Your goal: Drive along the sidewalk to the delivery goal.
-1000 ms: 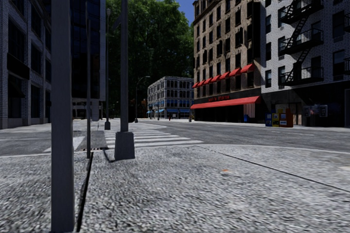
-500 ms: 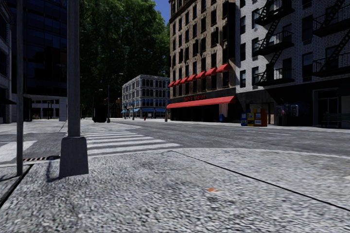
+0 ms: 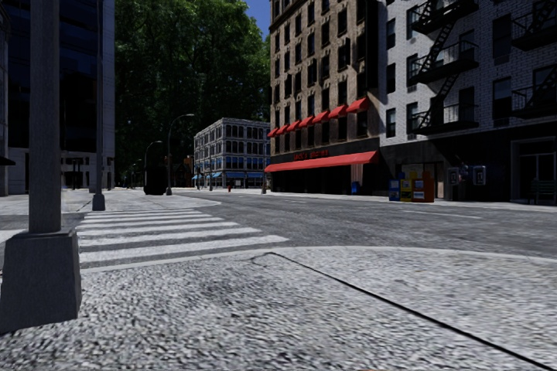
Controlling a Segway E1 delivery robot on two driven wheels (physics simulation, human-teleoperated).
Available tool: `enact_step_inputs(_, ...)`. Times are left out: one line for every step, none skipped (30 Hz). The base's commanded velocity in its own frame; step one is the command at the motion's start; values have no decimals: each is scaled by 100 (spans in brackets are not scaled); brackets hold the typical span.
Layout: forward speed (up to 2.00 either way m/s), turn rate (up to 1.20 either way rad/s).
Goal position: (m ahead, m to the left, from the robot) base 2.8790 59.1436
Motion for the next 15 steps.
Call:
enact_step_inputs(166,0)
enact_step_inputs(166,0)
enact_step_inputs(166,0)
enact_step_inputs(166,0)
enact_step_inputs(166,0)
enact_step_inputs(166,0)
enact_step_inputs(166,0)
enact_step_inputs(166,0)
enact_step_inputs(166,0)
enact_step_inputs(166,0)
enact_step_inputs(166,9)
enact_step_inputs(166,29)
enact_step_inputs(166,44)
enact_step_inputs(166,64)
enact_step_inputs(166,87)
